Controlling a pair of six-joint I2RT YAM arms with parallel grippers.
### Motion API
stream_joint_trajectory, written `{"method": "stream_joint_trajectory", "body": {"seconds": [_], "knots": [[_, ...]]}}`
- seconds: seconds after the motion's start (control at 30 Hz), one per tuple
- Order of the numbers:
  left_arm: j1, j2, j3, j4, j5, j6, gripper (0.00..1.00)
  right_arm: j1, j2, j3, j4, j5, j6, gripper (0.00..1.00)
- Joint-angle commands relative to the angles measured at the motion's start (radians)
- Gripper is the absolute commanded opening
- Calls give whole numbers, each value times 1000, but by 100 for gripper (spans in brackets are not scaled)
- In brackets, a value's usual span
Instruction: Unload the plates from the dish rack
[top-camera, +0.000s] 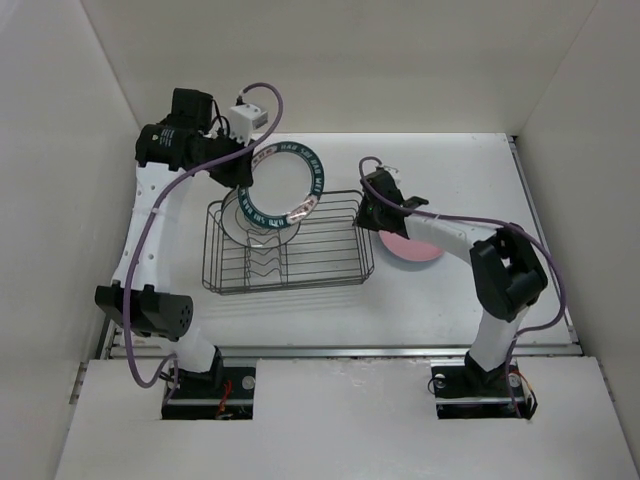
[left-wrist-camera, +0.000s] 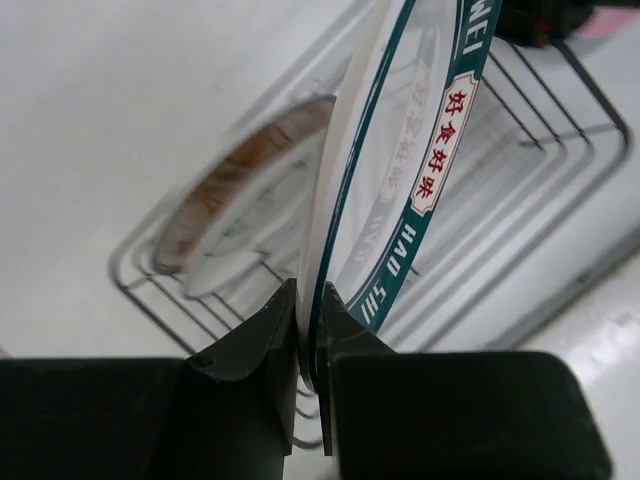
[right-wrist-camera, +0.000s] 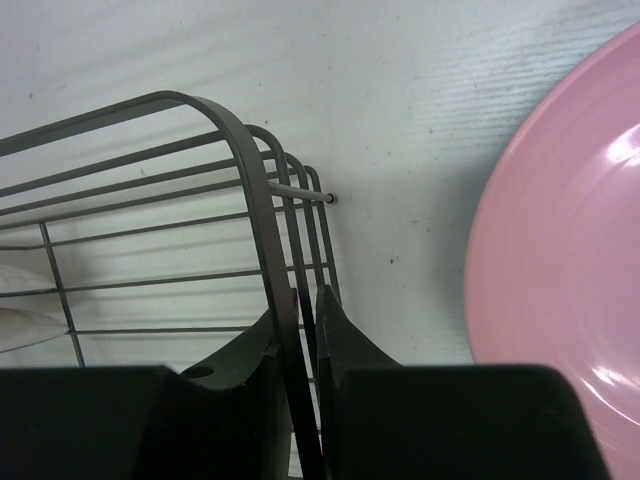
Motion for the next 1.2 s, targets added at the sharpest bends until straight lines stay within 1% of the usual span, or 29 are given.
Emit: {"method": "stream_joint_trajectory", "body": {"seconds": [0.0,0.03,0.07,0.1,0.17,0.2,0.27,0.3,0.33,0.37,0.4,0.5,0.53,0.6,0.67,0.77,0.9,0.93,0.97,1.0,1.03,1.07,1.1,1.17], "knots": [[-3,-29,26,-225,265,77,0,-14,38,112,124,138,236,0],[-3,-29,10,-265,300,147,0,-14,50,155,111,171,245,0],[-3,-29,-28,-303,327,181,0,-14,80,179,102,172,245,0],[-3,-20,-48,-375,369,215,0,-14,96,207,102,184,245,0],[-3,-8,-94,-443,398,310,0,-25,148,296,64,184,254,0],[-3,3,-115,-466,409,319,0,-37,163,322,64,184,254,0],[-3,3,-170,-466,391,345,0,-46,194,391,64,152,215,0],[-3,3,-228,-466,377,364,0,-46,225,410,87,128,178,0],[-3,3,-258,-457,348,376,0,-55,240,427,105,97,90,0],[-3,3,-282,-457,334,396,0,-55,254,468,105,62,58,0],[-3,14,-330,-457,325,408,0,-55,265,482,105,61,35,0],[-3,24,-405,-419,280,430,0,-75,276,497,120,25,-20,0],[-12,34,-455,-404,266,430,0,-89,276,512,121,11,-31,0],[-21,34,-508,-347,219,441,0,-98,285,554,121,-27,-80,0],[-21,43,-577,-278,182,431,0,-98,285,566,121,-44,-129,3],[-21,43,-643,-204,156,387,0,-98,285,577,121,-87,-152,7],[-21,66,-677,-103,118,333,0,-98,285,553,111,-87,-171,9],[-21,66,-691,-54,99,320,3,-98,285,552,111,-87,-171,10],[-21,66,-691,-26,85,304,3,-98,285,540,111,-97,-171,13],[-21,66,-706,1,73,291,3,-98,285,540,111,-97,-171,13],[-21,66,-718,55,43,254,3,-98,285,528,111,-97,-171,14],[-21,76,-718,75,30,238,8,-98,285,528,102,-106,-171,14],[-21,77,-727,87,21,228,12,-98,285,528,102,-106,-171,18],[-21,90,-728,106,12,218,25,-98,285,517,102,-118,-181,20]]}}
